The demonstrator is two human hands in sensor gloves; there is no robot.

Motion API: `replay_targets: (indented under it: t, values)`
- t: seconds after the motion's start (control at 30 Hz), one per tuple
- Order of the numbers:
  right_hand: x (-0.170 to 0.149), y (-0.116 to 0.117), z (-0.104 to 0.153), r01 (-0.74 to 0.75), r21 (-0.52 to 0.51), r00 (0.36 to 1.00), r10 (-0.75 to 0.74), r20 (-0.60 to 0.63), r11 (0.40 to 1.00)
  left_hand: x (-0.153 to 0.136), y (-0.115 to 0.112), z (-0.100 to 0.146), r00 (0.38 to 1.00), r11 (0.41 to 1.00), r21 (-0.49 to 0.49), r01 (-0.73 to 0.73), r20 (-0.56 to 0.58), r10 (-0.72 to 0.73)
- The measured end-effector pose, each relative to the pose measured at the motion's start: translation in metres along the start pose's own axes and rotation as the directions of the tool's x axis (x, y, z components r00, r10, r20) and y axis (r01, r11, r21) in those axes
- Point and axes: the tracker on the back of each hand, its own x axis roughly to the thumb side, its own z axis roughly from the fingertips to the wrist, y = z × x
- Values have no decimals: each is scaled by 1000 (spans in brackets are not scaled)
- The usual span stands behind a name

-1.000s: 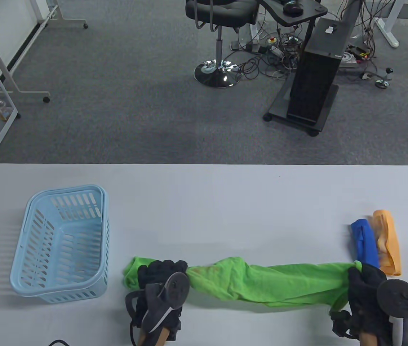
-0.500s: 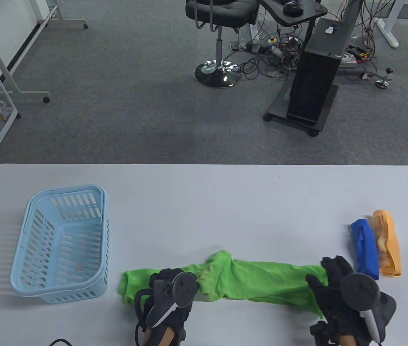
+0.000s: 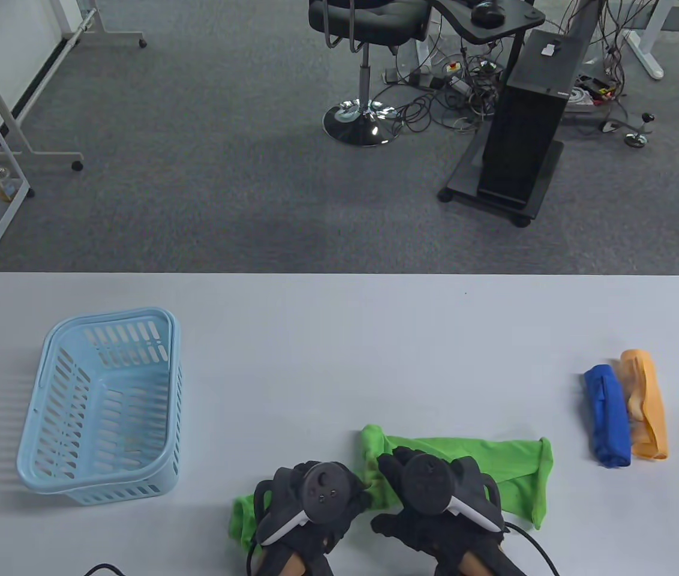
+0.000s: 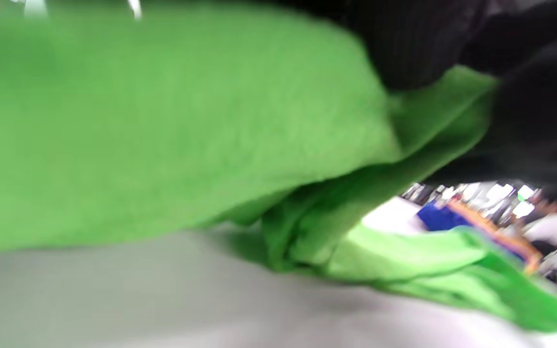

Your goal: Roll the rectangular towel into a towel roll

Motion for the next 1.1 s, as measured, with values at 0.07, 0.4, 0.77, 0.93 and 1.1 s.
replay_targets:
  t: [0.07, 0.4, 0.77, 0.93, 1.1]
  values:
    - [0, 4, -4, 94, -113, 996, -93, 8, 989, -7, 6, 4, 985, 984, 43, -175, 0, 175]
    - [-51, -5, 0, 7, -81, 984, -21, -176, 997, -43, 44, 20, 829, 755, 389, -528, 41, 558]
    - [-75, -18, 4, -180, -144, 931, 121, -346, 973, -62, 49, 27, 939, 922, 338, -189, -212, 270]
    - [-83, -25, 5, -156, -191, 916, 70, -395, 969, -47, 31, 15, 994, 996, 50, -76, -75, 80]
    - [-97, -26, 7, -103, -203, 889, -2, -458, 974, -21, -8, 2, 981, 947, -254, 195, 48, -189]
